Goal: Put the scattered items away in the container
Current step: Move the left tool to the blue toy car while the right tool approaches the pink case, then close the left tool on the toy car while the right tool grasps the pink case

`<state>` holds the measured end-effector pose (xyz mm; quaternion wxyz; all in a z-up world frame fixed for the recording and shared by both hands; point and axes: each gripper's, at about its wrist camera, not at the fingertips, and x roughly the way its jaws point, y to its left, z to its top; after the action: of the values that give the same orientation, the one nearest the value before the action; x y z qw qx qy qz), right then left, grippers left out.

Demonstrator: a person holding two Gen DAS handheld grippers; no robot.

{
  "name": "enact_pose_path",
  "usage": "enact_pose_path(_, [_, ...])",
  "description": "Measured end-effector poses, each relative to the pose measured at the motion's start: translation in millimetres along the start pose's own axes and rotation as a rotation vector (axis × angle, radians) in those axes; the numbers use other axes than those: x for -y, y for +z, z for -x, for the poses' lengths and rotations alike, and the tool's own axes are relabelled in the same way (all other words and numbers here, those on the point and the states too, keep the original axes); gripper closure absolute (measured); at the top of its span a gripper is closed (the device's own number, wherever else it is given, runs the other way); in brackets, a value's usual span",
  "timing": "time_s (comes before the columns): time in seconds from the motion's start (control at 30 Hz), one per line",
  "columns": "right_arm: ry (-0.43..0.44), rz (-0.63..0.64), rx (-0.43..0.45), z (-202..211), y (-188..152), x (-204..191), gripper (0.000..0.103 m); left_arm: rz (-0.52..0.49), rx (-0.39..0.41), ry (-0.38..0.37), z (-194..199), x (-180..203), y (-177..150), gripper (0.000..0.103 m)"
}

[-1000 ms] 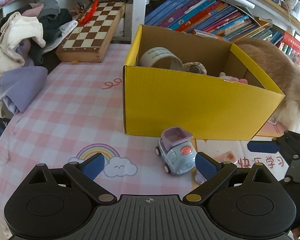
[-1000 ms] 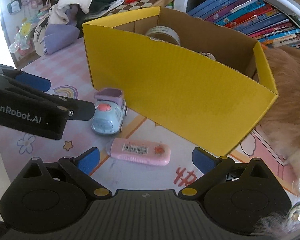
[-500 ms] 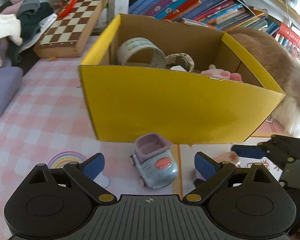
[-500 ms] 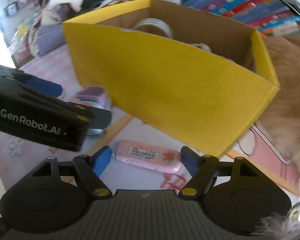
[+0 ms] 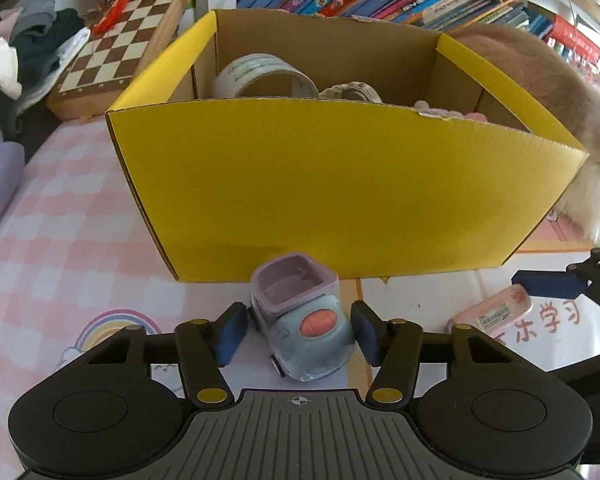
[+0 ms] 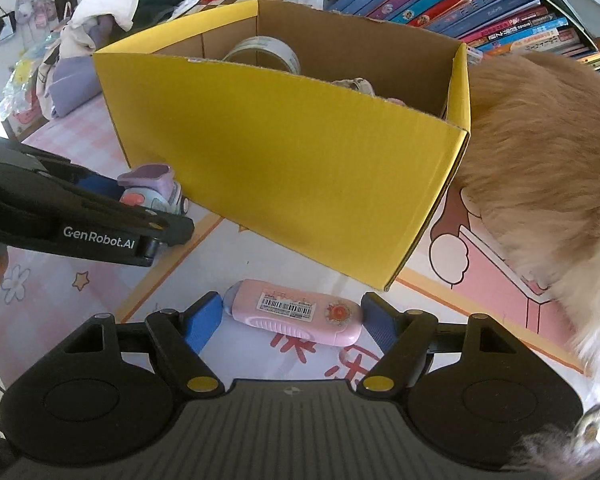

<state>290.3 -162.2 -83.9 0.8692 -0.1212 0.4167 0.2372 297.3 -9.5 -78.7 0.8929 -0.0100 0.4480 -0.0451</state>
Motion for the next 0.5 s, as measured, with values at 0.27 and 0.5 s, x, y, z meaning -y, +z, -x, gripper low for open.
enact_pose_path(0.27, [-0.008, 0.002, -0.019, -2, -3, -1, 0.027, 0.017, 0.005, 0.001, 9, -4, -6, 0.050])
enact_pose_path(0.5, [-0.009, 0.014, -0.018, 0, -7, -2, 0.030, 0.022, 0.024, -0.005, 16, -4, -9, 0.059])
